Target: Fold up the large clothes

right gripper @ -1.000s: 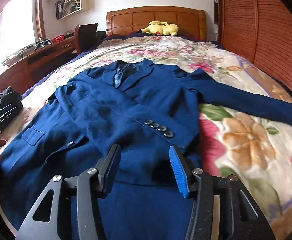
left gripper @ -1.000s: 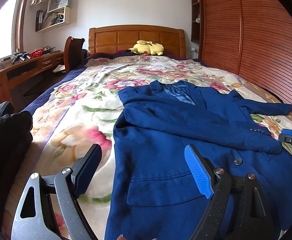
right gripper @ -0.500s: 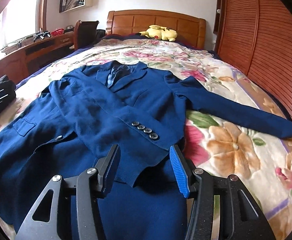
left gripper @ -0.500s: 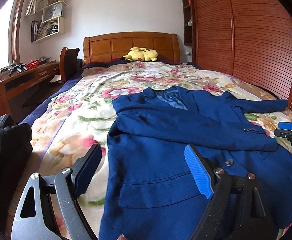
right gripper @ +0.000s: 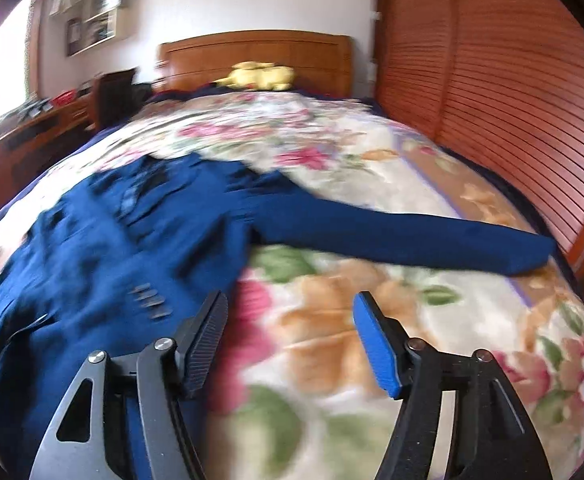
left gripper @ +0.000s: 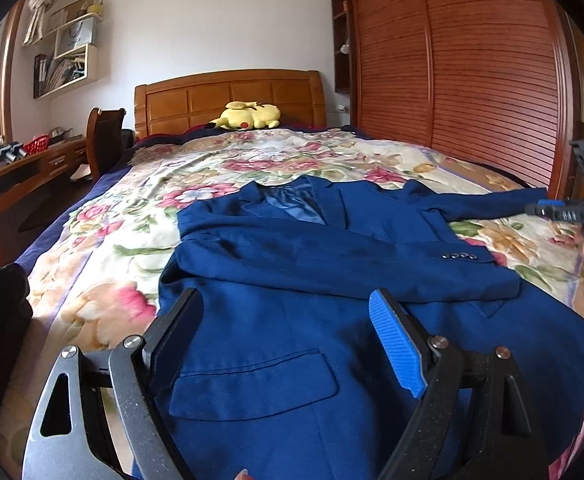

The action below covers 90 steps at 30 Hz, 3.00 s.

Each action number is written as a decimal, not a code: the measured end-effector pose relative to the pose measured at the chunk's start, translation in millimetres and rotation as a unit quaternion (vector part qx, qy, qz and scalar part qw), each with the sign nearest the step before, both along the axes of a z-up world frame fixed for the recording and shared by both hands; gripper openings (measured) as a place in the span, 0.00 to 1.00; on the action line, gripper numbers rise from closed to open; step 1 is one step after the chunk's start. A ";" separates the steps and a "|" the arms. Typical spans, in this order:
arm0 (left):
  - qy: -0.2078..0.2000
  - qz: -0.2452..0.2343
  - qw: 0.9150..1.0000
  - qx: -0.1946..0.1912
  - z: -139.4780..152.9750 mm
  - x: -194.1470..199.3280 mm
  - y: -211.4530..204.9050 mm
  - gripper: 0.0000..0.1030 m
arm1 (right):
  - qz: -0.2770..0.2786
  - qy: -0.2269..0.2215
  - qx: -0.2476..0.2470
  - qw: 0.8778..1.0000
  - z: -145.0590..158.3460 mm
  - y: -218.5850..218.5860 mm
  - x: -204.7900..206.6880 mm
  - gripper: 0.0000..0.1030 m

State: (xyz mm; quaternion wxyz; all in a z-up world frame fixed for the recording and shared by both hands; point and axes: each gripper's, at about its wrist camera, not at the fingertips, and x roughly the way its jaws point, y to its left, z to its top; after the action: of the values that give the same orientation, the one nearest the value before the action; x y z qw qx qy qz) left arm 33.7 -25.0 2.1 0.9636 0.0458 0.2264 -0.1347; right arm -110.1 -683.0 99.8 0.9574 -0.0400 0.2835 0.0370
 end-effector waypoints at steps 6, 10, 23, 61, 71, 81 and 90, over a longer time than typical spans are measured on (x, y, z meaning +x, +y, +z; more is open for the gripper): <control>0.002 -0.001 1.000 0.005 -3.5 2.7 -6.1 0.83 | -0.088 0.025 0.015 0.996 -2.4 -84.2 41.1 0.71; 0.007 0.001 1.000 0.003 -6.3 4.0 -5.1 0.83 | -0.136 0.033 0.022 0.990 -5.0 -128.1 63.5 0.71; 0.019 0.002 1.000 -0.002 -13.8 8.2 -4.8 0.83 | -0.232 0.046 0.104 0.966 -19.0 -202.3 126.1 0.71; 0.030 -0.002 1.000 0.003 -19.5 11.6 -7.5 0.83 | -0.169 -0.032 0.079 0.982 55.9 -130.3 121.6 0.07; 0.031 -0.003 1.000 -0.002 -17.1 9.9 -5.1 0.83 | -0.003 -0.054 0.051 0.997 84.7 2.4 95.0 0.07; 0.023 -0.003 1.000 -0.008 -5.7 2.0 10.1 0.83 | 0.175 -0.043 0.062 0.982 75.5 127.8 56.2 0.07; 0.021 0.025 0.999 -0.022 4.0 4.6 42.4 0.83 | 0.282 -0.038 0.091 0.954 79.1 192.7 39.0 0.07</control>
State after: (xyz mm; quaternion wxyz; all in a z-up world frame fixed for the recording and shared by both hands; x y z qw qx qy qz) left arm 38.3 17.4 6.1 0.9623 0.0164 0.2450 -0.1167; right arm -71.1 -490.2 179.0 0.9178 -0.0320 0.2193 0.3296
